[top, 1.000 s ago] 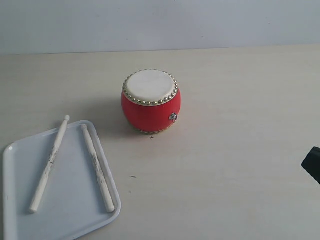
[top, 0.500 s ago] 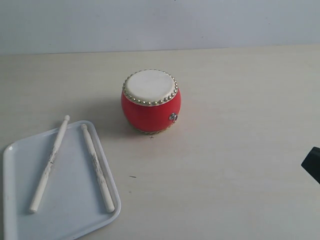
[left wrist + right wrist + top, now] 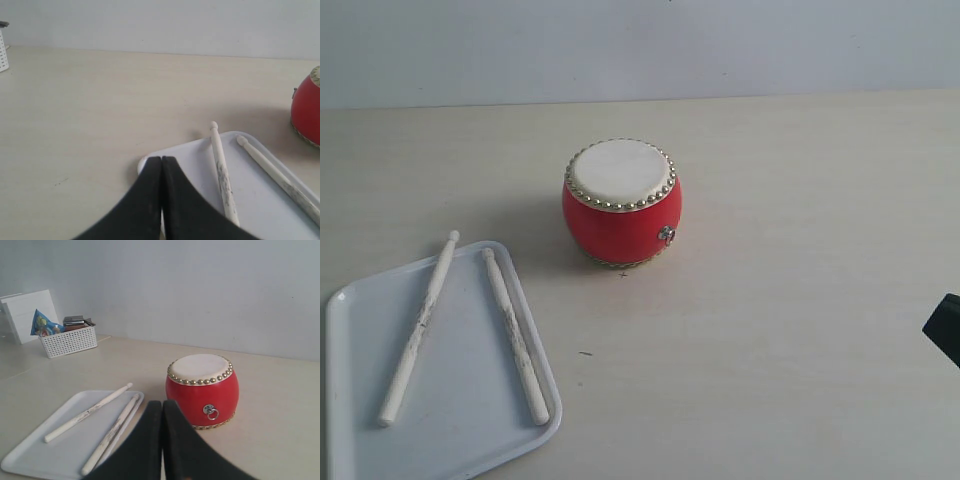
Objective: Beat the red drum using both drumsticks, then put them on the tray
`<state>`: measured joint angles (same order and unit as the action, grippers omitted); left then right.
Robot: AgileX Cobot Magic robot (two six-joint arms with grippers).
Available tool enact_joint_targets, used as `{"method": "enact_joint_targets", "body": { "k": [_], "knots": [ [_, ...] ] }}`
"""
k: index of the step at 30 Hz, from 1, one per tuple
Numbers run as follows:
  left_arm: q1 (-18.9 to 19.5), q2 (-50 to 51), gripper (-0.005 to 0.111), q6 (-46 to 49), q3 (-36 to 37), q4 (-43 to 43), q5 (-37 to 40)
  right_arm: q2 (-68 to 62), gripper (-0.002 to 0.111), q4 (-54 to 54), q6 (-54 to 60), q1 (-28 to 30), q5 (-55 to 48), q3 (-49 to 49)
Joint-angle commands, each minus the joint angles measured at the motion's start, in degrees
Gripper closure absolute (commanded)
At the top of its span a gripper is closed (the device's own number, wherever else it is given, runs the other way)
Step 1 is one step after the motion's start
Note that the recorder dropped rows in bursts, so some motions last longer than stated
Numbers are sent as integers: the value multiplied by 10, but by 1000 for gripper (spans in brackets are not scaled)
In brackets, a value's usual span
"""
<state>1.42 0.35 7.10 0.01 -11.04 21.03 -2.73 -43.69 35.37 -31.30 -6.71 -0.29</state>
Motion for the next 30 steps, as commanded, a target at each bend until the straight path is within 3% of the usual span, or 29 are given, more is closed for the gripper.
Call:
{"method": "enact_joint_targets", "body": {
  "k": [1, 8, 11, 15, 18, 30],
  "knots": [
    [-3, -4, 107, 2, 0, 0, -6, 3, 108, 1, 5, 0, 3, 3],
    [-3, -4, 107, 2, 0, 0, -6, 3, 108, 2, 5, 0, 7, 3],
    [-3, -4, 107, 2, 0, 0, -6, 3, 108, 114, -34, 0, 3, 3],
    [-3, -4, 107, 2, 0, 0, -6, 3, 108, 332, -260, 8, -10, 3],
    [-3, -4, 107, 2, 0, 0, -6, 3, 108, 441, -354, 13, -13, 3],
    [-3, -4, 107, 2, 0, 0, -6, 10, 108, 457, -364, 15, -82, 3]
  ]
}}
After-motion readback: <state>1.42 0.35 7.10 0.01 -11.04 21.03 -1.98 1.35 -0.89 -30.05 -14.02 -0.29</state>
